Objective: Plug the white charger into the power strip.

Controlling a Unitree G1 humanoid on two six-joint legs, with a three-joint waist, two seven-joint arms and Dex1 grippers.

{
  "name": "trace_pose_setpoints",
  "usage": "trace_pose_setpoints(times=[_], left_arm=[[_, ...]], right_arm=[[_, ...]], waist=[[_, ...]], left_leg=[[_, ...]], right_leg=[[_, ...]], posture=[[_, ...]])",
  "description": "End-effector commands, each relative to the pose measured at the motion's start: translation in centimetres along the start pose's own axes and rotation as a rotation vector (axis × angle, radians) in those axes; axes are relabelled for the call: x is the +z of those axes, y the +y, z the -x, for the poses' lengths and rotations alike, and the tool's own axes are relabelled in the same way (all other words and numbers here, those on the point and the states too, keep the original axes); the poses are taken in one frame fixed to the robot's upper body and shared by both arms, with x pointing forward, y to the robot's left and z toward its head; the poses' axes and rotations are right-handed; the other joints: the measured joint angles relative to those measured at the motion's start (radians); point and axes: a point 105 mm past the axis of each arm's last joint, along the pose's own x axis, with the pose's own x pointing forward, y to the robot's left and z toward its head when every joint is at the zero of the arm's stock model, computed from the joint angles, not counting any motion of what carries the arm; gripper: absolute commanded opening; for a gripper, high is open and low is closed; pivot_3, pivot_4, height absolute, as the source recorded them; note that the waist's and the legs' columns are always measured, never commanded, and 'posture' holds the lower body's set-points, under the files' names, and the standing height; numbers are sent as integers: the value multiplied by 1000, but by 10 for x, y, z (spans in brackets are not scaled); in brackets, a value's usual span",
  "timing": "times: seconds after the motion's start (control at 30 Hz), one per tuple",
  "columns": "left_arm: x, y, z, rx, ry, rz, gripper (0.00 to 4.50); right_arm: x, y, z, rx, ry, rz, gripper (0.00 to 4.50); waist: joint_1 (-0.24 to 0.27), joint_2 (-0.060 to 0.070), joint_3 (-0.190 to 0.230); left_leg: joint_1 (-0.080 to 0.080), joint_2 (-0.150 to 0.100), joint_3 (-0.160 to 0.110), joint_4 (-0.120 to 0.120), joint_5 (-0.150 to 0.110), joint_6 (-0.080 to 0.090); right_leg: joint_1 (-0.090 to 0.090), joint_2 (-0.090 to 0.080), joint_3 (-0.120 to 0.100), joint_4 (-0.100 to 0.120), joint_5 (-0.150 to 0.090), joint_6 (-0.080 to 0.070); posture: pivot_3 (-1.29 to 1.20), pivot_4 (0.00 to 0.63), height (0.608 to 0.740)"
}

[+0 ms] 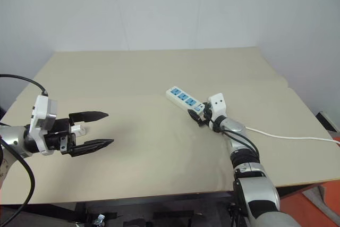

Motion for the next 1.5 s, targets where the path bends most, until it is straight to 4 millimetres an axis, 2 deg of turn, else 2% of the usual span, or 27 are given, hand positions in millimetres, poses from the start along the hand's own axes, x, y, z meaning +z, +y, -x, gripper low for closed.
trace_pose_setpoints(times=[0.03, 0.3, 0.6, 1.23, 1.4, 1.5], left_arm=[[10, -3, 3, -2, -18, -49, 4500], [9, -4, 5, 1, -15, -46, 4500], [8, -5, 6, -11, -12, -45, 4500], [9, -7, 7, -25, -3, -46, 4500], [9, -8, 7, -24, -2, -45, 4500], [9, -7, 6, -24, -2, -45, 4500]], right_arm=[[15, -2, -4, 5, -57, 18, 4467], [13, 4, -7, 29, -67, 13, 4467], [10, 21, -10, 132, -75, 10, 4467], [-1, 35, -18, 145, -41, 34, 4467], [0, 40, -17, 175, -69, 18, 3426], [1, 41, -16, 174, -92, 11, 3429]], waist=[[-1, 0, 0], [-3, 0, 0], [-7, 0, 0], [-22, 0, 0], [-27, 0, 0], [-28, 0, 0]], left_leg=[[0, 0, 0, 0, 0, 0], [0, 0, 1, -2, 1, -1], [1, 1, 1, -2, 1, -1], [2, 1, 1, -3, 2, -3], [2, 1, 1, -4, 2, -3], [2, 1, 1, -4, 2, -3]], right_leg=[[0, 0, 0, 0, 0, 0], [-1, 0, 1, 0, 0, 0], [-1, 0, 1, 0, 0, 0], [-1, 0, 1, 1, 1, -1], [-1, 1, 1, 1, 1, -1], [-1, 1, 1, 1, 1, -1]], posture=[[0, 150, 740], [0, 150, 740], [0, 150, 740], [0, 150, 740], [0, 150, 740], [0, 150, 740]])
